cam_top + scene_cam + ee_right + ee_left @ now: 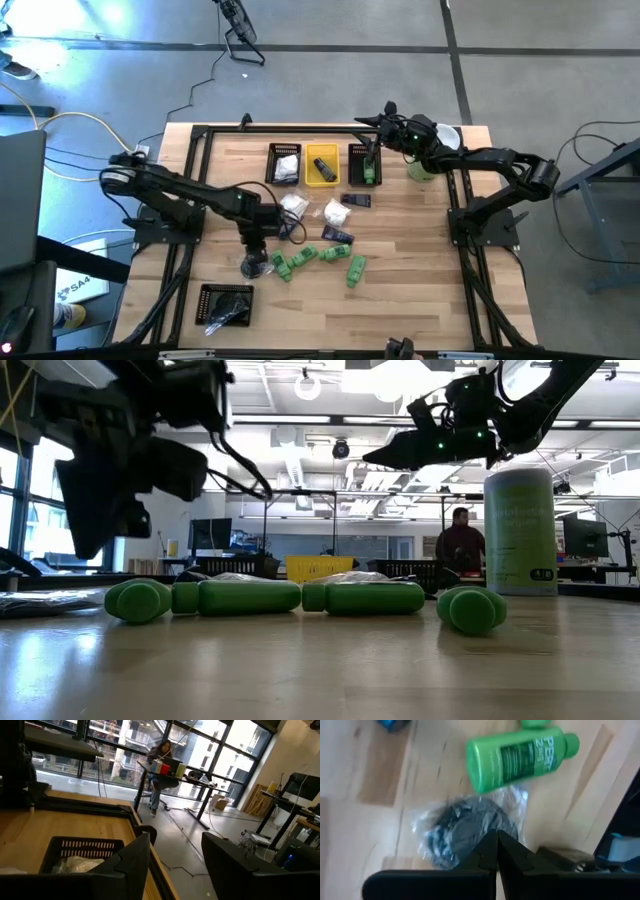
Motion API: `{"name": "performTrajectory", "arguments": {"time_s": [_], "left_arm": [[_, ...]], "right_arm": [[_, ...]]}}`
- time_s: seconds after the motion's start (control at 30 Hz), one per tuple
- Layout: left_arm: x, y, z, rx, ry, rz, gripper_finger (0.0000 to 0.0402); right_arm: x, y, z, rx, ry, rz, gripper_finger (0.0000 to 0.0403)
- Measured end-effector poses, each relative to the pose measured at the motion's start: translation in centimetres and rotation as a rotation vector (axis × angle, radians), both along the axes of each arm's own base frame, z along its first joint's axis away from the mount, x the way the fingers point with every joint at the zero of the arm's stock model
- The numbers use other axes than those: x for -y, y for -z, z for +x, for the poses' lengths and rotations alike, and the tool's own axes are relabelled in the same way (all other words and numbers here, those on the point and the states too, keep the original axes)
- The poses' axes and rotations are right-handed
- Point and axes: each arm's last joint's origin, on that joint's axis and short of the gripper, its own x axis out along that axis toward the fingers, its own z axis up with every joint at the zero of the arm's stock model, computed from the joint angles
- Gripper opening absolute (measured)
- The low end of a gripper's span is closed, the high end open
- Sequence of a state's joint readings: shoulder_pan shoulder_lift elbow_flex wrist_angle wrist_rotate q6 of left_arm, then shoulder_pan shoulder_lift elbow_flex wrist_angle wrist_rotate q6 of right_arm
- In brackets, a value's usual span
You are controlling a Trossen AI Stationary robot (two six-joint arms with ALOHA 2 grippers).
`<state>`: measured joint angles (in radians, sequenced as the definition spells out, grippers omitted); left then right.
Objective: Pick & Place Travel size toiletries
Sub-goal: Put the black hairbrush into the bottom black bin
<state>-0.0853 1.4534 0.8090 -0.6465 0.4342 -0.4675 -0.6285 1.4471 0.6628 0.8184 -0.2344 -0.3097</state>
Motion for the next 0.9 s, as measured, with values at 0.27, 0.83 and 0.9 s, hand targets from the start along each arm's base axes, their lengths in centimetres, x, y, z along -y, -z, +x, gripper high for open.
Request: {"name": "performTrajectory", "arguments": {"time_s": [0.27, 0.83, 0.9], "left_arm": [[1.1, 2.4, 0.4, 0.090, 0.047, -0.063, 0.0005], [1.7, 5.9, -2.9, 0.076, 0.199, -0.053, 0.0005], [1.2, 5.9, -2.8, 0.075, 0.185, -0.051, 0.0005]], "right_arm": [[0.0, 0.1, 0.0, -0.006, 0.000, 0.005, 0.0173], [0.0, -0.3, 0.0, 0.044, -0.005, 0.030, 0.0173], [0.0, -0.3, 0.0, 0.045, -0.004, 0.029, 0.0173]]}}
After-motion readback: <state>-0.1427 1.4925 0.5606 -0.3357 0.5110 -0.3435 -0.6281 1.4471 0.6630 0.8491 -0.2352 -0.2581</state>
